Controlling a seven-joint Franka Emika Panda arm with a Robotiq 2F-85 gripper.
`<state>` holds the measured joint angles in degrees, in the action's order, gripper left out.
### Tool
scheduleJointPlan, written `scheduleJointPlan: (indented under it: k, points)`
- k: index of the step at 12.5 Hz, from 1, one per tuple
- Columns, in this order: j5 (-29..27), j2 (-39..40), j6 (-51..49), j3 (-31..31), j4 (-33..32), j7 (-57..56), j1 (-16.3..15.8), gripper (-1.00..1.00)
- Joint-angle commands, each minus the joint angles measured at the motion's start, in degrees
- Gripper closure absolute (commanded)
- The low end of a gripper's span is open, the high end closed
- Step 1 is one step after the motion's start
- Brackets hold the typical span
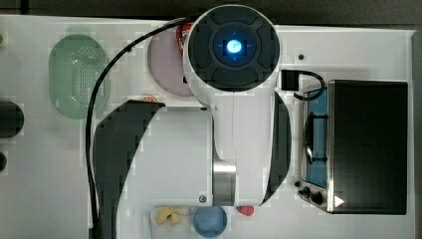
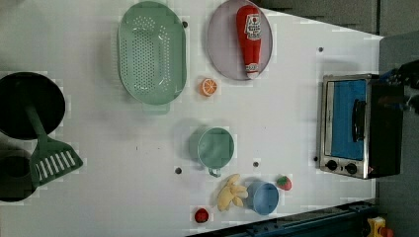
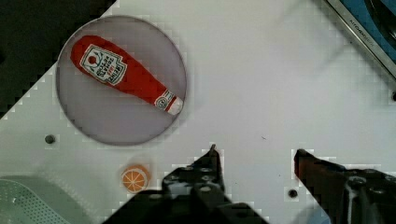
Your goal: Flap open oven.
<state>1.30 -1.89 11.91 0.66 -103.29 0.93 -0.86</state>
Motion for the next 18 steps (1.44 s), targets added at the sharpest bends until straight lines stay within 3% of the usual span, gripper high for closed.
scheduleJointPlan:
  k: [1,3,6,7,13,15,18]
  points:
    - [-0.5,-22.9,-9.0,3.2,-14.9,5.2,1.3,-0.59]
    - [-0.5,-22.9,-9.0,3.2,-14.9,5.2,1.3,-0.99]
    - [-0.5,-22.9,-9.0,3.2,-14.9,5.2,1.3,-1.00]
    - [-0.5,-22.9,-9.0,3.2,-14.9,5.2,1.3,-0.90]
    - [-0.5,-22.7,-8.9,3.8,-15.2,5.1,1.6,0.55]
    - [-0.3,-22.5,-8.8,4.4,-15.9,4.0,1.6,0.65]
    - [0.7,-21.8,-7.0,6.5,-18.6,-9.3,1.8,0.65]
